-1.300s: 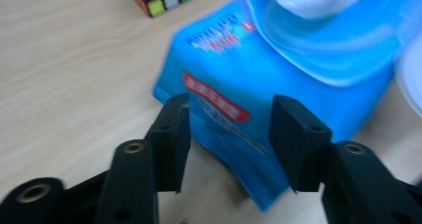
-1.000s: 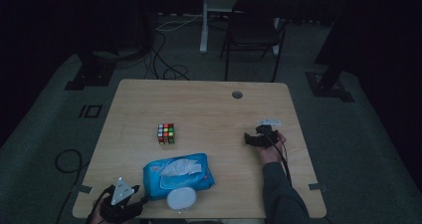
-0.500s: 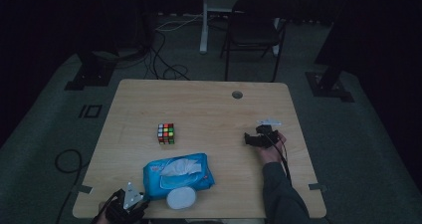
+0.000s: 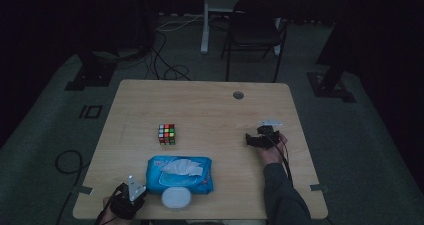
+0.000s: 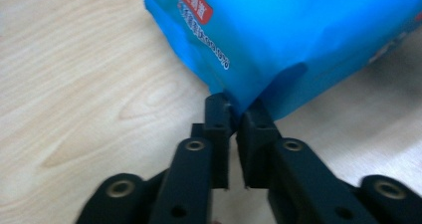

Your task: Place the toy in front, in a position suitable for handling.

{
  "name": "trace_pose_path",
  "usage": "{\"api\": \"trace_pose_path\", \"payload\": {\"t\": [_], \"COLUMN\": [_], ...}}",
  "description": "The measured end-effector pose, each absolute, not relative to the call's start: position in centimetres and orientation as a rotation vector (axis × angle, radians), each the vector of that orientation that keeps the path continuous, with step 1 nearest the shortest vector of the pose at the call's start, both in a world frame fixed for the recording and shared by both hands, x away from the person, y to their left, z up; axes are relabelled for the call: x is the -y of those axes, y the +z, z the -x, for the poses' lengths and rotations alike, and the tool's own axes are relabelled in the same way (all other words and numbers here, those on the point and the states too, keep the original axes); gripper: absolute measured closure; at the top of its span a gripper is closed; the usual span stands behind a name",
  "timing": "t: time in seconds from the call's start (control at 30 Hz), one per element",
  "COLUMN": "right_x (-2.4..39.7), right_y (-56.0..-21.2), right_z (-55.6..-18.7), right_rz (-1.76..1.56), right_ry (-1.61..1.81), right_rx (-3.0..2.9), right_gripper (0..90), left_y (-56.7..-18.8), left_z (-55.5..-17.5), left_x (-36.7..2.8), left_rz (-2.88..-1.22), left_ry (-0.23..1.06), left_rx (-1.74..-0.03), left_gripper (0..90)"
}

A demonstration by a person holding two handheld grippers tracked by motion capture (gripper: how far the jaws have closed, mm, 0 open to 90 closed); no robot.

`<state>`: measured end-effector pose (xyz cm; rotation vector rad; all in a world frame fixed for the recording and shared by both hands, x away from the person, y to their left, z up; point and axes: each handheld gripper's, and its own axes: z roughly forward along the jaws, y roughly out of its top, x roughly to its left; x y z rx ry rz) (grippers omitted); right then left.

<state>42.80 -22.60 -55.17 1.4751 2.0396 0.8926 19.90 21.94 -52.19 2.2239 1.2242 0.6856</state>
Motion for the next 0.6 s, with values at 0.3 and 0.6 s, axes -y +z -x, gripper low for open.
{"api": "trace_pose_path", "payload": {"t": [0.3,0.6], "right_x": [22.6,22.6], "right_y": [-55.2,-55.2], "right_z": [-42.8,-42.8], "right_rz": [-1.467,-1.465], "right_ry": [0.897,0.897], "right_rx": [-2.046,-2.047], "right_gripper": [14.6,14.6], "left_y": [-52.3,-52.3], "left_z": [-21.6,-23.7], "left_x": [-23.7,-26.6], "left_rz": [-2.163,-2.109], "left_ry": [0.695,0.717], "left_rx": [-1.3,-1.395], "left_gripper": [90.0,89.7]}}
